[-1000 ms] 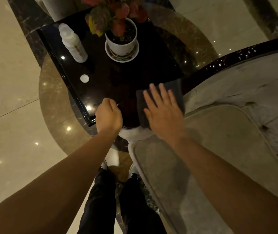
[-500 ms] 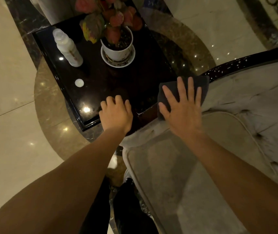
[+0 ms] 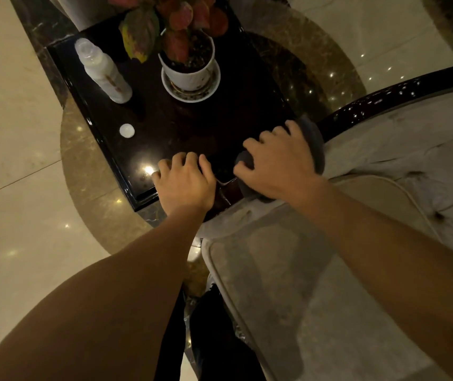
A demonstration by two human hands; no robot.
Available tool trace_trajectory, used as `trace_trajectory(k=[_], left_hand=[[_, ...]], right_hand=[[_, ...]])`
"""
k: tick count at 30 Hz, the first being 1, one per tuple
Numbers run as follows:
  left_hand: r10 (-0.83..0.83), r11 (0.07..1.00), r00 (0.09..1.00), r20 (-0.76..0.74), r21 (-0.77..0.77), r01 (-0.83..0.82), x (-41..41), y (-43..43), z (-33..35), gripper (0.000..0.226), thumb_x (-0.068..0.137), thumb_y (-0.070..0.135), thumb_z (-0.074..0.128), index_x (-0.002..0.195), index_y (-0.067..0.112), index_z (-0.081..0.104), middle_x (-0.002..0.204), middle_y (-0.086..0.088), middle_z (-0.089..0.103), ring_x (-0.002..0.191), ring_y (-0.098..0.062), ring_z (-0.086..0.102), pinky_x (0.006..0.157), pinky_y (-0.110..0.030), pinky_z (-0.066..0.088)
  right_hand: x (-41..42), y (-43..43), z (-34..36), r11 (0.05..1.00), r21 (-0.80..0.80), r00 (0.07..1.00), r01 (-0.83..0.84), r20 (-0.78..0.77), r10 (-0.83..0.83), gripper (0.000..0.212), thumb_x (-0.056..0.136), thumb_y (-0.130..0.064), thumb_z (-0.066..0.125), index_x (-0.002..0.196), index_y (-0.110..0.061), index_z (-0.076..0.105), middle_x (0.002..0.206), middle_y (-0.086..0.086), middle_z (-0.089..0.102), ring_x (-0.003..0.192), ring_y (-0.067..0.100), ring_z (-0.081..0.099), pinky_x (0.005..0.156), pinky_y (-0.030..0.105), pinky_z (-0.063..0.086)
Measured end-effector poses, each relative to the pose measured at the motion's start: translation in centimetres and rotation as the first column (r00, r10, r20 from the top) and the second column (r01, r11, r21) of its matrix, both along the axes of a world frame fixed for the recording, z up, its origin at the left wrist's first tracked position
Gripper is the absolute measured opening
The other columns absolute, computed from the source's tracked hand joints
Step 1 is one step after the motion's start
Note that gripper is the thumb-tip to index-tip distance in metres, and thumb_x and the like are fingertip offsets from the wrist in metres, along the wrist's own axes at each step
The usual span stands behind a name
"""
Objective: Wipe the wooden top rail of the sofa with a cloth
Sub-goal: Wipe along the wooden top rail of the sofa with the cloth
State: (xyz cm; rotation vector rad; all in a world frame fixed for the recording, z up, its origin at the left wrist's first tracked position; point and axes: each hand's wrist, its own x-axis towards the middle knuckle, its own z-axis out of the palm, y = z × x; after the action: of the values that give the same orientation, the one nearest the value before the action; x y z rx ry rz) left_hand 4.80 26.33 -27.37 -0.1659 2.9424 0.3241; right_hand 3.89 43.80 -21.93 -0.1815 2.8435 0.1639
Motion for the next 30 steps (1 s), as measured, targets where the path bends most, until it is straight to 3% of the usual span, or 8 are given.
trace_trajectory(k=[5,8,10,14,19,21,24,30], left_hand=[[-0.006,1.000,0.999,-0.034,-0.004,0.006,0.0,0.0,-0.4,0.045,0.102,0.038,0.029,0.110,0.018,0.069,0.118,-0.007,0.068,0.114,-0.034,0.052,0.091,-0.046,0.038],[-0.043,0.999,0.999,-0.031,-0.003,0.043,0.1,0.0,-0.3,0.046,0.103,0.040,0.028,0.115,0.019,0.067,0.127,-0.006,0.064,0.119,-0.034,0.050,0.096,-0.049,0.036],[-0.172,0.985,0.983,-0.063,-0.021,0.171,0.1,0.0,-0.1,0.050,0.103,0.046,0.027,0.118,0.020,0.068,0.132,-0.004,0.062,0.122,-0.034,0.048,0.101,-0.051,0.033],[-0.718,0.694,0.686,-0.118,-0.039,0.719,0.1,0.1,-0.2,0.066,0.095,0.064,0.033,0.131,0.017,0.062,0.141,-0.006,0.059,0.130,-0.033,0.047,0.111,-0.056,0.023],[-0.779,0.624,0.627,0.014,-0.078,0.777,-0.1,0.5,0.4,0.088,0.084,0.077,0.039,0.144,0.014,0.048,0.153,-0.009,0.045,0.137,-0.032,0.042,0.114,-0.056,0.022],[-0.787,0.613,0.616,0.014,-0.081,0.785,-0.2,0.4,0.4,0.086,0.083,0.075,0.041,0.143,0.012,0.049,0.153,-0.010,0.045,0.136,-0.032,0.044,0.114,-0.054,0.024],[-0.802,0.593,0.597,0.034,-0.085,0.801,-0.3,0.5,0.5,0.079,0.085,0.066,0.043,0.139,0.009,0.049,0.150,-0.012,0.048,0.132,-0.032,0.047,0.113,-0.053,0.028],[-0.824,0.559,0.564,0.056,-0.076,0.825,-0.4,0.7,0.8,0.071,0.088,0.061,0.042,0.131,0.007,0.054,0.125,-0.011,0.064,0.114,-0.031,0.058,0.106,-0.049,0.036]], right_hand=[[5.9,-6.6,-3.1,0.992,-0.107,0.992,0.070,-0.095,-0.081,0.054,0.102,-0.039,0.037,0.142,-0.008,0.053,0.144,0.012,0.057,0.141,0.036,0.042,0.121,0.054,0.013],[5.6,-3.1,-3.2,0.990,-0.132,0.987,-0.056,-0.159,0.035,0.053,0.104,-0.040,0.037,0.150,-0.014,0.044,0.154,0.011,0.047,0.147,0.035,0.035,0.122,0.052,0.014],[4.5,0.4,-2.6,0.987,-0.138,0.969,0.077,-0.223,-0.107,0.051,0.104,-0.042,0.034,0.150,-0.021,0.045,0.158,0.012,0.041,0.149,0.036,0.030,0.122,0.052,0.014],[4.8,-0.8,-3.1,0.863,-0.269,0.812,0.427,-0.305,-0.497,0.051,0.106,-0.040,0.030,0.151,-0.021,0.044,0.164,0.016,0.027,0.154,0.041,0.013,0.123,0.057,0.013],[7.0,2.5,-3.1,0.978,-0.191,0.965,0.080,-0.233,-0.124,0.054,0.105,-0.046,0.025,0.158,-0.031,0.025,0.168,0.013,0.015,0.154,0.042,0.007,0.122,0.060,0.010],[5.0,8.2,-2.7,0.949,-0.181,0.911,0.259,-0.280,-0.302,0.057,0.104,-0.051,0.014,0.158,-0.036,0.018,0.169,0.009,0.014,0.155,0.037,0.010,0.123,0.061,0.008],[2.9,11.8,-2.5,0.696,-0.324,0.693,0.640,-0.147,-0.706,0.061,0.101,-0.045,0.009,0.159,-0.030,0.013,0.170,0.009,0.002,0.156,0.033,0.009,0.120,0.065,0.012],[9.0,-0.3,-3.5,0.827,-0.323,0.865,0.461,-0.046,-0.500,0.062,0.102,-0.046,0.010,0.161,-0.027,0.003,0.166,0.022,-0.015,0.154,0.042,-0.009,0.121,0.061,0.000]])
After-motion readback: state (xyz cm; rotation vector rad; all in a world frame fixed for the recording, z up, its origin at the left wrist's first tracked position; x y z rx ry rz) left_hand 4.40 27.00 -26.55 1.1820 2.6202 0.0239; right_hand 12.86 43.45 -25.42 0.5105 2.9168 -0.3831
